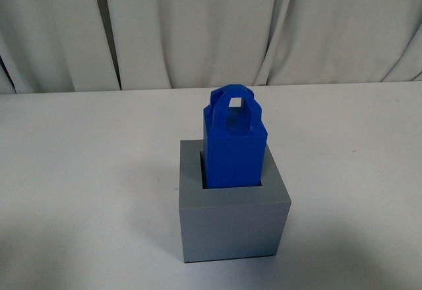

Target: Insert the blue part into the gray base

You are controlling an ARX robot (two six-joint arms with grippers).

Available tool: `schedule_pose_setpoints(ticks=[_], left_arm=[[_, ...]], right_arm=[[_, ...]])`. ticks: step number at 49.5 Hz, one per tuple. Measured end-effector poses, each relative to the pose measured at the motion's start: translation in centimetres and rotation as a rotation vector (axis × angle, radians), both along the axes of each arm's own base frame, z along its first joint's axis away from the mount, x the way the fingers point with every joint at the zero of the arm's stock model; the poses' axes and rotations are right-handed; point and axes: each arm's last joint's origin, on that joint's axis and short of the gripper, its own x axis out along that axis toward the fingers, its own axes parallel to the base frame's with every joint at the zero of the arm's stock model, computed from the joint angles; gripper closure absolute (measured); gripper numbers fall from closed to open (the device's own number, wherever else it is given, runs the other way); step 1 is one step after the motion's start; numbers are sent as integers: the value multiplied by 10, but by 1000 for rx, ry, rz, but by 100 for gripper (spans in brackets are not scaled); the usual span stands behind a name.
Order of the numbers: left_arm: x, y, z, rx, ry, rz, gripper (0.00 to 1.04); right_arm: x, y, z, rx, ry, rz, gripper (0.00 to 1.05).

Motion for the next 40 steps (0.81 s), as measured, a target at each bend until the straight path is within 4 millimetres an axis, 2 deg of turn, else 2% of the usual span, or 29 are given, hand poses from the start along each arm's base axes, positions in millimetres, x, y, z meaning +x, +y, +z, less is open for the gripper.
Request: schedule_pose_setpoints(ticks=[23, 30, 40], left_arm=[[0, 0, 0, 0, 0, 0, 6], [0, 0, 0, 0, 0, 0, 6], [0, 0, 0, 0, 0, 0, 6]], right_arm=[[-11, 0, 0, 0, -1, 0, 102], [-21, 0, -3, 0, 2, 1, 102], [-21, 0, -3, 0, 5, 1, 102]])
